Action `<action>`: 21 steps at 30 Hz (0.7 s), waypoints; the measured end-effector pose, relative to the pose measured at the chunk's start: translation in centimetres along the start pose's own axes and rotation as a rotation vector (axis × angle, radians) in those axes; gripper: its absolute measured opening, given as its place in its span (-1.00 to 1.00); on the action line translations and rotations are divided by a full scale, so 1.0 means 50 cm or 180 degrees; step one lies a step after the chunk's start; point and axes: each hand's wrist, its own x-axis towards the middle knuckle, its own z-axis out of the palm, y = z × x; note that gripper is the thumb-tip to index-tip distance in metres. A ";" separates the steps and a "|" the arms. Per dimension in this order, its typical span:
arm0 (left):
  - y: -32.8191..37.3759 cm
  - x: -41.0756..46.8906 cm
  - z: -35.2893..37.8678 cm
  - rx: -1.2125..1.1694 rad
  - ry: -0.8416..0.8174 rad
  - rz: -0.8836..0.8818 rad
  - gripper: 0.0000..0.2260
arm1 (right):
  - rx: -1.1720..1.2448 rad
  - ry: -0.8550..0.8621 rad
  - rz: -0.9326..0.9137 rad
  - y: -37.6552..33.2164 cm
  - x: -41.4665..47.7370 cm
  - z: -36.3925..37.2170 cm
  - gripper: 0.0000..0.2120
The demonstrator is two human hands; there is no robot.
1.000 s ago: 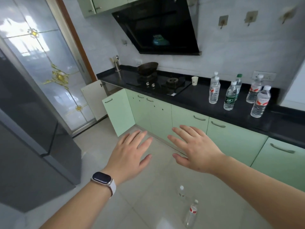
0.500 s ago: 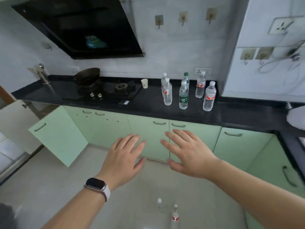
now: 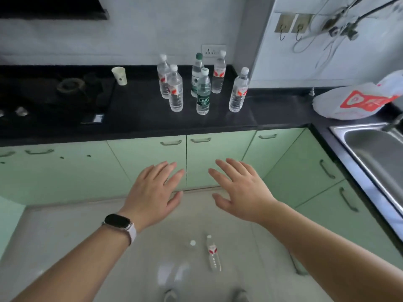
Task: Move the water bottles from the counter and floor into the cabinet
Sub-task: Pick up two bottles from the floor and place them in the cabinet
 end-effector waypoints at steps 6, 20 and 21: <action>-0.009 0.025 0.125 -0.0386 -0.0185 0.0068 -0.52 | 0.0124 -0.0278 0.0365 0.002 -0.023 0.092 -0.44; 0.112 -0.092 0.610 -0.1074 -0.0782 -0.0834 -0.55 | 0.0815 -0.0916 0.0859 0.040 -0.125 0.604 -0.45; 0.124 -0.108 0.653 -0.1137 -0.0845 -0.0927 -0.56 | 0.0889 -0.0989 0.0909 0.040 -0.136 0.652 -0.45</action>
